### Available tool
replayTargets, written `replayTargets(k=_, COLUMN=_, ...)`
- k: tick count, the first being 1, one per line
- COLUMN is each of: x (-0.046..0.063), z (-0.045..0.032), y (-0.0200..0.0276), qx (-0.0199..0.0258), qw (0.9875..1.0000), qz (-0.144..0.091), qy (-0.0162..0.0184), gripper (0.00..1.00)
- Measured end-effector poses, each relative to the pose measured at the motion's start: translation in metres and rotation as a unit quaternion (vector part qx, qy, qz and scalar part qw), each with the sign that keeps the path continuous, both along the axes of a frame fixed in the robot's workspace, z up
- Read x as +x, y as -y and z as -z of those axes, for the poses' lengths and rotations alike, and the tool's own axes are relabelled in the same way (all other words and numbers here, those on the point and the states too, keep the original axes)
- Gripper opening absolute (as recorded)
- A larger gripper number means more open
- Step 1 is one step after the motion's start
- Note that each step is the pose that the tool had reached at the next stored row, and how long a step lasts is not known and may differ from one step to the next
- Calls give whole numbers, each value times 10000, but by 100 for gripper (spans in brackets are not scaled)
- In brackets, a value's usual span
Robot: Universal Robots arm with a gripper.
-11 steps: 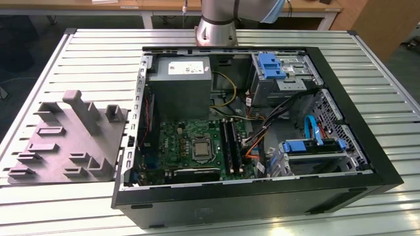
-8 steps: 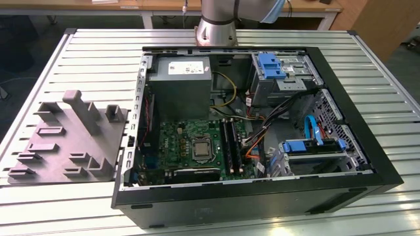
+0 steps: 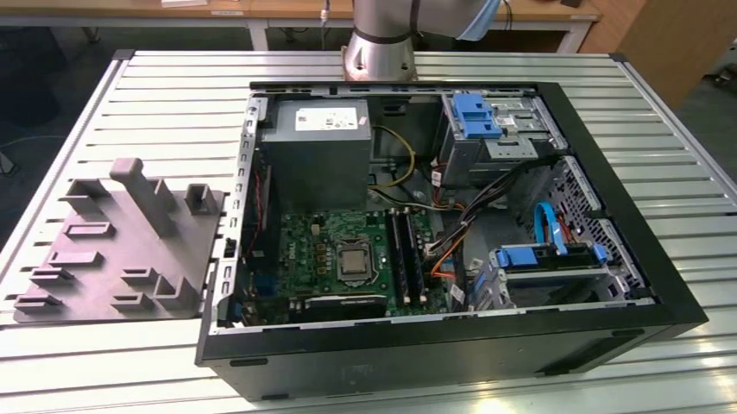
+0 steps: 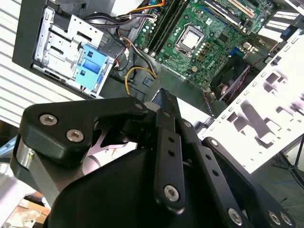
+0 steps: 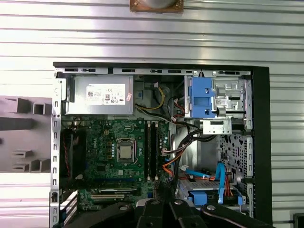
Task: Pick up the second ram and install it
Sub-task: 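Press down the second ram until it locks into place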
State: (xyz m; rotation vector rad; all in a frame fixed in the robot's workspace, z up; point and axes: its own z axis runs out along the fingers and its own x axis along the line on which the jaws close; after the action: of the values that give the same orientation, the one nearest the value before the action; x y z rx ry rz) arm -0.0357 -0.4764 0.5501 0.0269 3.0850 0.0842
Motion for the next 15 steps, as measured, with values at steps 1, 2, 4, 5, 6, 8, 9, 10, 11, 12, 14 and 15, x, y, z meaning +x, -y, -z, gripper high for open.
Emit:
replayTargets(k=1, x=0, z=-7, y=0, qx=0, qw=10000, qz=0, qy=0, gripper=10)
replayTargets(k=2, x=0, z=-14, y=0, qx=0, qw=10000, qz=0, qy=0, gripper=10)
replayTargets(k=4, x=0, z=-28, y=0, qx=0, qw=10000, qz=0, qy=0, gripper=10)
replayTargets(k=5, x=0, z=-36, y=0, qx=0, qw=10000, qz=0, qy=0, gripper=10)
replayTargets(k=6, x=0, z=-43, y=0, qx=0, qw=10000, qz=0, qy=0, gripper=10)
replayTargets(k=8, x=0, z=-57, y=0, qx=0, qw=10000, qz=0, qy=0, gripper=10)
replayTargets(k=9, x=0, z=-64, y=0, qx=0, qw=10000, qz=0, qy=0, gripper=10)
replayTargets(k=10, x=0, z=-71, y=0, qx=1, qw=10000, qz=0, qy=0, gripper=10)
replayTargets(k=11, x=0, z=-78, y=0, qx=0, qw=10000, qz=0, qy=0, gripper=10)
replayTargets(k=12, x=0, z=-86, y=0, qx=0, qw=10000, qz=0, qy=0, gripper=10)
replayTargets(k=14, x=0, z=-100, y=0, qx=0, qw=10000, qz=0, qy=0, gripper=10)
replayTargets(k=15, x=0, z=-107, y=0, qx=0, qw=10000, qz=0, qy=0, gripper=10)
